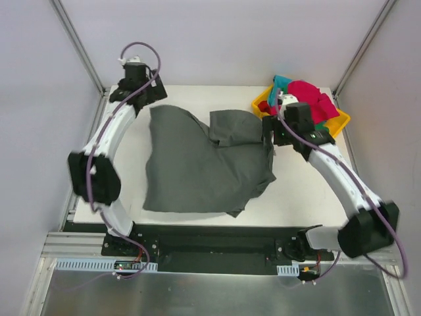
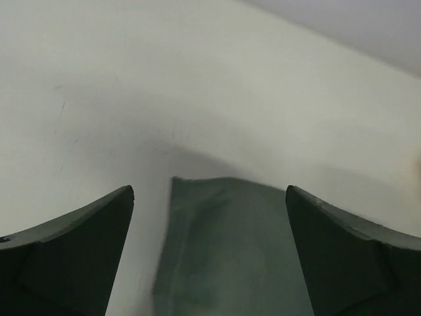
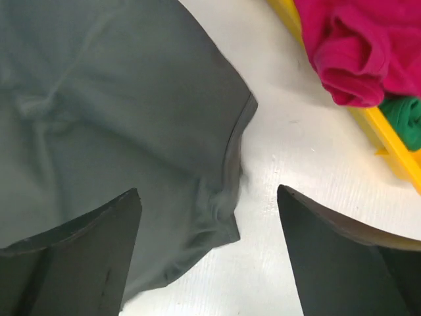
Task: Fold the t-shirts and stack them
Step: Flatten out the tshirt
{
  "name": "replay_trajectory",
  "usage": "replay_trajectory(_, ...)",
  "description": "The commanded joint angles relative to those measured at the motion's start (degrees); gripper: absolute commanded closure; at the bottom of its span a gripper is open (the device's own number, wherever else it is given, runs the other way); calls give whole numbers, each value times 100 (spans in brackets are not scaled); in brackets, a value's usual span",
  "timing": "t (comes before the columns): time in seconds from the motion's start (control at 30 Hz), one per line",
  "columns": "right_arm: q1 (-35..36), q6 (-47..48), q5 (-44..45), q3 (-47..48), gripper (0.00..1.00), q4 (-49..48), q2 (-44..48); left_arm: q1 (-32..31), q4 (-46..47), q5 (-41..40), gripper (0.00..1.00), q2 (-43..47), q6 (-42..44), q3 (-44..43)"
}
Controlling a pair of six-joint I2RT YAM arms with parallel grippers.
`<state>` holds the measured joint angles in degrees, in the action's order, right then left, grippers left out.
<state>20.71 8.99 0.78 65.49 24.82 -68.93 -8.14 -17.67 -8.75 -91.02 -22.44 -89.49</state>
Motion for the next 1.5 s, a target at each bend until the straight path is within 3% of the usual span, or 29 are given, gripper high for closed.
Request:
replay_trajectory(0.0, -208, 296, 572, 1078, 8, 390, -1086, 32, -1544, -960, 1, -1250, 196, -1394)
replay_trajectory(0.1, -199, 252, 503, 914, 1, 411, -984, 32, -1555, -1049, 1, -945, 108, -932)
replay_trajectory(0.27, -199, -380, 38, -578, 4, -72, 193, 32, -1538, -682, 1, 407, -514, 868)
replay_trajectory(0.5, -208, -1592, -1060, -2952, 4, -767, 1942, -178, -993, 1164, 1, 1929, -1394, 3523)
replay_trajectory(0.77, -208, -2182, -1941, -3903, 4, -548, 2954, -284, -896, 1086, 1, 3468, -1983, 5344)
replay_trajectory(0.93, -208, -2332, -1914, -4316, 4, -654, 3368, -284, -510, 1455, 17, 3399, -2028, 5706)
replay_trajectory(1.17, 125, -2191, -1397, -4343, 3, -4, 3474, -320, 264, 2115, 43, 2608, -2107, 5803)
replay_trajectory(1.47, 960, -2394, -606, -4194, 3, -65, 3000, -416, 352, 1763, 55, 2098, -2019, 5943)
